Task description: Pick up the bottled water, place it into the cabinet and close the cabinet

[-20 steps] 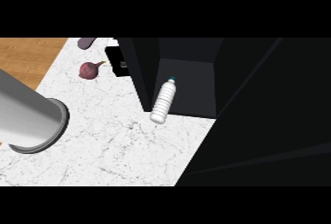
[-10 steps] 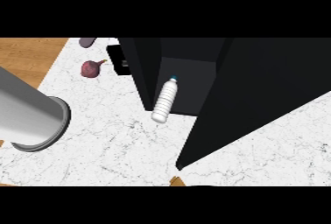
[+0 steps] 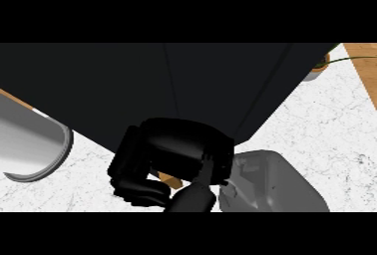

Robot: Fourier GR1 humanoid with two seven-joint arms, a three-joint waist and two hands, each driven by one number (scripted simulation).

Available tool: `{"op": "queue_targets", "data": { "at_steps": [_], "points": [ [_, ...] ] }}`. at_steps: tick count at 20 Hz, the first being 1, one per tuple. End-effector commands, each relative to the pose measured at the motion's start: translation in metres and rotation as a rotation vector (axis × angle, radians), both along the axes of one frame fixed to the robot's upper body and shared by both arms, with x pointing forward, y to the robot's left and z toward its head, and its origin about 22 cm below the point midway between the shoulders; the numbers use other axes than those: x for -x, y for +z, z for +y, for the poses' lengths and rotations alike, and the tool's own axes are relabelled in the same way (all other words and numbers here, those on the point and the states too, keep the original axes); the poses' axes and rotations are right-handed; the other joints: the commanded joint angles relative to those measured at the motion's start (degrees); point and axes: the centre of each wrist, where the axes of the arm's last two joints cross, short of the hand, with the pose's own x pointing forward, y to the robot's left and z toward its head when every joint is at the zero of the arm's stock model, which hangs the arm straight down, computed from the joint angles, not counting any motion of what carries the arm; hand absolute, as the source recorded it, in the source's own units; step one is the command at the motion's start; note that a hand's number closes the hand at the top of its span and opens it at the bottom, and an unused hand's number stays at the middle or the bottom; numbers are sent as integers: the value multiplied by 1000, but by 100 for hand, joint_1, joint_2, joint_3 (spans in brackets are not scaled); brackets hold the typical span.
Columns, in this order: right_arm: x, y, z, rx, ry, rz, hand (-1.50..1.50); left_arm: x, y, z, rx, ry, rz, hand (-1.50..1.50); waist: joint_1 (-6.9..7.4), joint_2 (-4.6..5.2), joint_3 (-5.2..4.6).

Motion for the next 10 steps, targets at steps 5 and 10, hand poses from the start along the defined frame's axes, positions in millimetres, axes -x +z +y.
{"op": "queue_targets", "data": {
  "at_steps": [5,10],
  "points": [
    [-71,-8,-1,-26,-103,103,150,24,-2,12,9,40,5,-150,-185,8,15],
    [-100,-22,-14,-49,-221,91,150,28,-2,10,4,28,2,-150,-202,11,16]
  ]
}}
